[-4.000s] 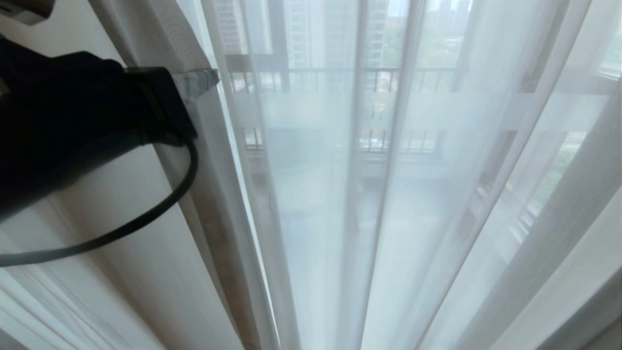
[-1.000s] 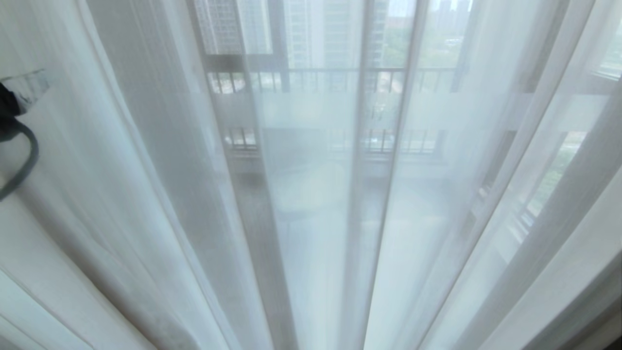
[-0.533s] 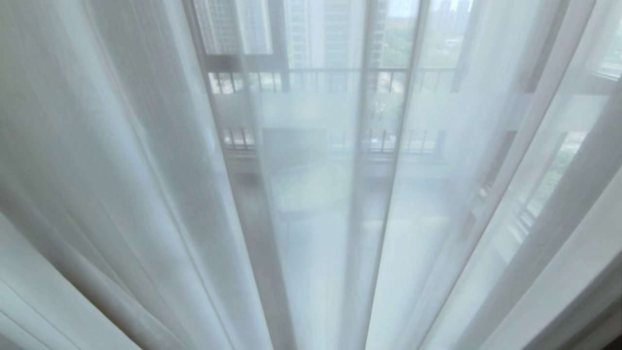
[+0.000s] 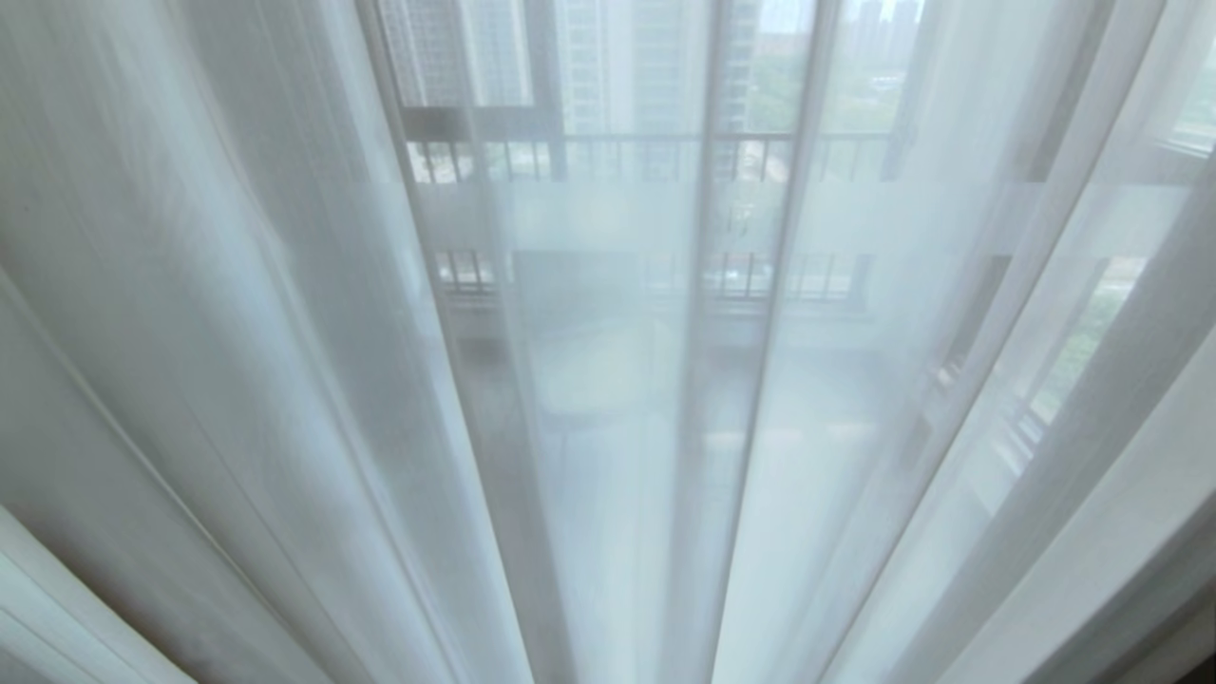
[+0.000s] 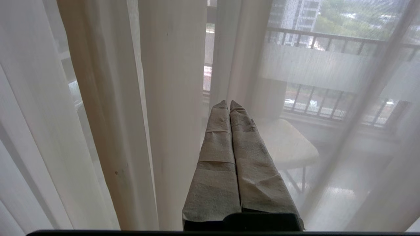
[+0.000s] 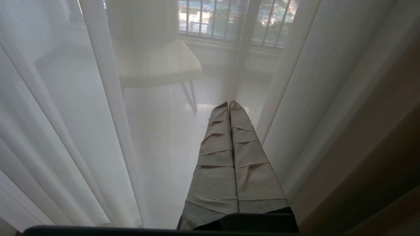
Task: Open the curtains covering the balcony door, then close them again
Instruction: Close the inner curtains on both sides
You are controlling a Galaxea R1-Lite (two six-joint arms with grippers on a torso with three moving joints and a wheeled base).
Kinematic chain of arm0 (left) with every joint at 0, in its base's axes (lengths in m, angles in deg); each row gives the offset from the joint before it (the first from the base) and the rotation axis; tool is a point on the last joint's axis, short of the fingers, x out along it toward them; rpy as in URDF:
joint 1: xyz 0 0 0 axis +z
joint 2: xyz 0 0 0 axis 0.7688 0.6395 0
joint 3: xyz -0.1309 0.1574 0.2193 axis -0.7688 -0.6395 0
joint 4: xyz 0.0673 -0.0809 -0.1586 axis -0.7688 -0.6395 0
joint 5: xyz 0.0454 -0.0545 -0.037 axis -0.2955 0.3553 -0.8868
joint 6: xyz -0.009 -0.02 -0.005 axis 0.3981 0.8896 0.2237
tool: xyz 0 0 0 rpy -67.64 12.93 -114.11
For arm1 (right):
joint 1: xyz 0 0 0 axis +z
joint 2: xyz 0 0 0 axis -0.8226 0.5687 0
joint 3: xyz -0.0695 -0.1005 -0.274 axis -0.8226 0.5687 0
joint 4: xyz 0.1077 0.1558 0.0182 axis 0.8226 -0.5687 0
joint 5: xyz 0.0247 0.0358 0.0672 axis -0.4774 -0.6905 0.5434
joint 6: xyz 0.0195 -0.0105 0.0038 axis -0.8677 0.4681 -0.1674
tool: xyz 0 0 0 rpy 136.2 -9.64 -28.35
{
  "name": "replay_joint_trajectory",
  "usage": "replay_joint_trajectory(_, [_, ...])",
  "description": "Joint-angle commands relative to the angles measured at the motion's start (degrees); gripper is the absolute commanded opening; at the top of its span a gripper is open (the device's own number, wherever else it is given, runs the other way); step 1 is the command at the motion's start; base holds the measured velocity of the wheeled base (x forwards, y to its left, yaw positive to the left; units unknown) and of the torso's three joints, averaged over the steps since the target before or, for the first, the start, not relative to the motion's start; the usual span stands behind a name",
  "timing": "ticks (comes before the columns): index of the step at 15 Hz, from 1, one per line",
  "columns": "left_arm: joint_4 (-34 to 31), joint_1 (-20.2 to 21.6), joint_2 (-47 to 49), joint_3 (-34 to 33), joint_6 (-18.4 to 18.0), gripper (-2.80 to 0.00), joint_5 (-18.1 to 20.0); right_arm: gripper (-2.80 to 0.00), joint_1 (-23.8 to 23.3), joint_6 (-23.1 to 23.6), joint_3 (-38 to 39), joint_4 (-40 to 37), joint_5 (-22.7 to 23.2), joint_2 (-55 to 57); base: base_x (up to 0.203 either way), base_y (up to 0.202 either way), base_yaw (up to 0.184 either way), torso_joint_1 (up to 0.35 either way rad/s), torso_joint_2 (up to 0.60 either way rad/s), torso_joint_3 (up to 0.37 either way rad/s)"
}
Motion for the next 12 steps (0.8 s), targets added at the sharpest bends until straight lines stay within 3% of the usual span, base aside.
replay_joint_trajectory(1, [-3.46,0.05,-4.2,-0.95,0.07,-2.8,-0.17,-2.8,0.01,0.07,0.0,0.01,0.04,-0.02,0.0,0.0,0.0,0.0,0.0,0.0])
replay_joint_trajectory(7, [-5.4,0.05,-7.76,-6.5,0.03,-2.8,0.27,-2.8,0.01,0.07,0.0,0.01,0.04,-0.02,0.0,0.0,0.0,0.0,0.0,0.0])
replay_joint_trajectory(12, [-5.22,0.65,-16.22,-17.6,-0.03,-2.8,0.58,-2.8,0.01,0.07,0.0,0.01,0.04,-0.02,0.0,0.0,0.0,0.0,0.0,0.0])
